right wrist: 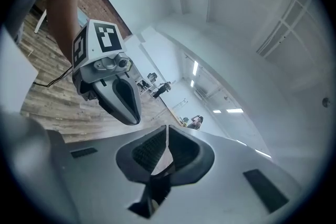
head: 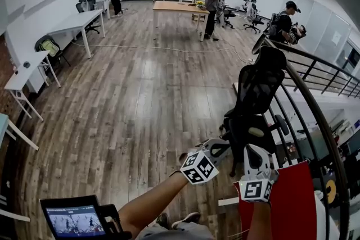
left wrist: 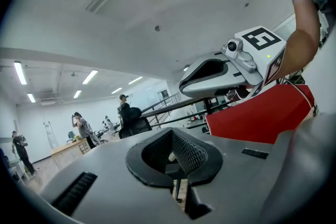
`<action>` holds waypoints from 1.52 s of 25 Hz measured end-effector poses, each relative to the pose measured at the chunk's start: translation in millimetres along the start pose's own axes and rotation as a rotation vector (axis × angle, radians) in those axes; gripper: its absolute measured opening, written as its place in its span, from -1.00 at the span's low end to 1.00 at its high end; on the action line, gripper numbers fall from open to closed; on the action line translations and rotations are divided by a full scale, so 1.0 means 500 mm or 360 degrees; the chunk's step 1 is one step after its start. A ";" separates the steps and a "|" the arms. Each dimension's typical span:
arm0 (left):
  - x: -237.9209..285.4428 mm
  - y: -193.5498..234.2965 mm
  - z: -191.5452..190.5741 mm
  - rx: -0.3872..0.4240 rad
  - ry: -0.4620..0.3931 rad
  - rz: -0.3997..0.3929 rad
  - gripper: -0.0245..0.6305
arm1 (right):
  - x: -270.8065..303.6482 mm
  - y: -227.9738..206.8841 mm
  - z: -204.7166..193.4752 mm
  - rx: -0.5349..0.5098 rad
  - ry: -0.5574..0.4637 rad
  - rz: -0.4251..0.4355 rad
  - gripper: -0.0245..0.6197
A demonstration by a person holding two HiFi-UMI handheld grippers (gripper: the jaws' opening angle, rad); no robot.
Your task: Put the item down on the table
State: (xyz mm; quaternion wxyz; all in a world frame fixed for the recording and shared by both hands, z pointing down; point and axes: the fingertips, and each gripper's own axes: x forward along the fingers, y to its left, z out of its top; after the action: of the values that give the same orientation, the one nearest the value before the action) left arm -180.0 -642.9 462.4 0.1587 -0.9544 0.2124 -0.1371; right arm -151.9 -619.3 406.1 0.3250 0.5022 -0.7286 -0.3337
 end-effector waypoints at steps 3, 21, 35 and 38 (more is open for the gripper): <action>-0.007 -0.051 0.043 0.0033 -0.0014 -0.0015 -0.92 | -0.059 -0.003 -0.001 0.0005 -0.0024 -0.0005 -0.90; 0.117 -0.609 0.272 0.0168 0.0072 -0.0067 -0.92 | -0.610 -0.071 -0.249 0.0112 -0.0067 -0.0065 -0.90; 0.011 -0.798 0.321 0.0185 0.0100 0.0047 -0.92 | -0.812 0.003 -0.223 0.0100 -0.0145 -0.0027 -0.90; -0.042 -0.846 0.328 0.0176 0.0106 0.0065 -0.92 | -0.867 0.035 -0.191 0.0080 -0.0156 -0.0013 -0.90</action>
State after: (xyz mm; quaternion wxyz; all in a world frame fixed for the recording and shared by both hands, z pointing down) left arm 8.7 -229.9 461.6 0.2067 -0.9346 0.2292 -0.1769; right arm 39.4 -218.6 414.3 0.2748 0.4963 -0.7497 -0.3408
